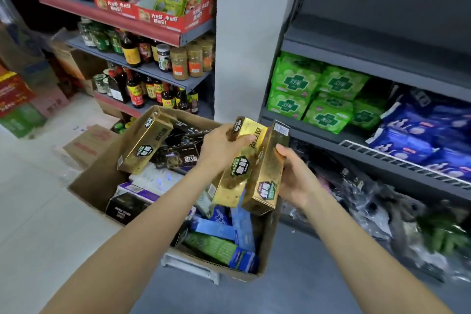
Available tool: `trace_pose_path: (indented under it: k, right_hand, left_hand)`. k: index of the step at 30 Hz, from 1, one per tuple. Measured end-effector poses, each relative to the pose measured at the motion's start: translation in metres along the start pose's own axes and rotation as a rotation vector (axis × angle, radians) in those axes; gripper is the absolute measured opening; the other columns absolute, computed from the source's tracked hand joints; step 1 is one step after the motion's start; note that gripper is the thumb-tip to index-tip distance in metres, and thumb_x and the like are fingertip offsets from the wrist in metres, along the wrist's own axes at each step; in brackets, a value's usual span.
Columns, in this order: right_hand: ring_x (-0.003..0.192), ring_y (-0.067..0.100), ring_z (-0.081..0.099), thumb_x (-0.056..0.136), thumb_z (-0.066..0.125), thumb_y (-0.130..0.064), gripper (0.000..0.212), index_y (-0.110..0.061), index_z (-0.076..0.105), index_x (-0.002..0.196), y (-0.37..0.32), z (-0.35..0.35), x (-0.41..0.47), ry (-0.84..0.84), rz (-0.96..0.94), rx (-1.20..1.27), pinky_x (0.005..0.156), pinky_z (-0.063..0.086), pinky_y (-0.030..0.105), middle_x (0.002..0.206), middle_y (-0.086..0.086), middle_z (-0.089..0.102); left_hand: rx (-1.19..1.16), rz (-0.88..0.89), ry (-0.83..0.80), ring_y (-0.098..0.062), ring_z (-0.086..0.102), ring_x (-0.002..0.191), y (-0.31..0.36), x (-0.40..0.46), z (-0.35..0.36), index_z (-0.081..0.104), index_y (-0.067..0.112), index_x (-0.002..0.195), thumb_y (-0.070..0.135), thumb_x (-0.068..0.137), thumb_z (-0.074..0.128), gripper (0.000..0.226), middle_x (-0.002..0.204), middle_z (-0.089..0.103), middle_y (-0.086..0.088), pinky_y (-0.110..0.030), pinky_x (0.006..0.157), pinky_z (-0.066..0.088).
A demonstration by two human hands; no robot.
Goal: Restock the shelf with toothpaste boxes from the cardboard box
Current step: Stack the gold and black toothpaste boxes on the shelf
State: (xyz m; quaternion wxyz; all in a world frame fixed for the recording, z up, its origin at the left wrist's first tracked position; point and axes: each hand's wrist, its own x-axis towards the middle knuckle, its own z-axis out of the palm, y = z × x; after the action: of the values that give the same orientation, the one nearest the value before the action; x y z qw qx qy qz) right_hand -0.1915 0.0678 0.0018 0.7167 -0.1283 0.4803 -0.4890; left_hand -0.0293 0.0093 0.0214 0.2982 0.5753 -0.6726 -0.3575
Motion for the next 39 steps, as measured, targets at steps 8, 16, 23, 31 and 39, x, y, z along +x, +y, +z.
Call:
trace_pose_path:
  k: [8, 16, 23, 31, 39]
  right_hand:
    - [0.085, 0.024, 0.070, 0.075, 0.067, -0.028, 0.033, -0.009, 0.067, 0.101, -0.070, -0.064, -0.051, 0.057, -0.264, -0.011, 0.082, 0.054, 0.042, 0.096, 0.012, 0.073]
    - [0.099, 0.025, 0.067, 0.070, 0.071, -0.026, 0.050, -0.012, 0.061, 0.117, -0.158, -0.182, -0.109, 0.150, -0.547, 0.085, 0.075, 0.057, 0.037, 0.109, 0.011, 0.071]
    - [0.108, 0.027, 0.064, 0.066, 0.070, -0.040, 0.070, -0.018, 0.051, 0.129, -0.232, -0.283, -0.152, 0.185, -0.586, 0.054, 0.080, 0.053, 0.045, 0.117, 0.007, 0.068]
    - [0.106, 0.025, 0.065, 0.067, 0.066, -0.047, 0.070, -0.012, 0.053, 0.126, -0.310, -0.339, -0.157, 0.211, -0.697, 0.139, 0.094, 0.050, 0.047, 0.114, 0.009, 0.068]
    - [0.109, 0.026, 0.063, 0.085, 0.060, -0.039, 0.055, -0.015, 0.047, 0.131, -0.403, -0.406, -0.143, 0.268, -0.766, 0.157, 0.096, 0.048, 0.050, 0.120, 0.010, 0.065]
  left_hand:
    - [0.112, -0.012, -0.028, -0.026, 0.063, 0.093, 0.114, 0.014, 0.093, 0.068, 0.020, 0.092, 0.068, 0.079, 0.054, 0.051, 0.094, 0.070, -0.003, -0.031, 0.075, 0.047]
    - [-0.275, 0.106, -0.324, -0.012, 0.049, 0.116, 0.239, 0.001, 0.200, 0.051, 0.018, 0.133, 0.024, 0.098, 0.046, 0.037, 0.134, 0.054, 0.001, -0.021, 0.094, 0.034]
    - [-0.441, 0.162, -0.746, -0.020, 0.042, 0.132, 0.304, 0.001, 0.275, 0.043, 0.063, 0.123, 0.019, 0.098, 0.041, 0.051, 0.150, 0.036, 0.009, -0.047, 0.112, 0.030]
    - [-0.444, 0.133, -0.691, -0.023, 0.062, 0.104, 0.378, 0.027, 0.342, 0.044, 0.030, 0.134, 0.030, 0.099, 0.045, 0.035, 0.122, 0.061, -0.007, -0.047, 0.094, 0.050]
    - [-0.434, 0.248, -0.876, -0.021, 0.064, 0.106, 0.441, 0.094, 0.403, 0.044, 0.023, 0.128, 0.034, 0.070, 0.072, 0.066, 0.120, 0.061, -0.005, -0.040, 0.092, 0.053]
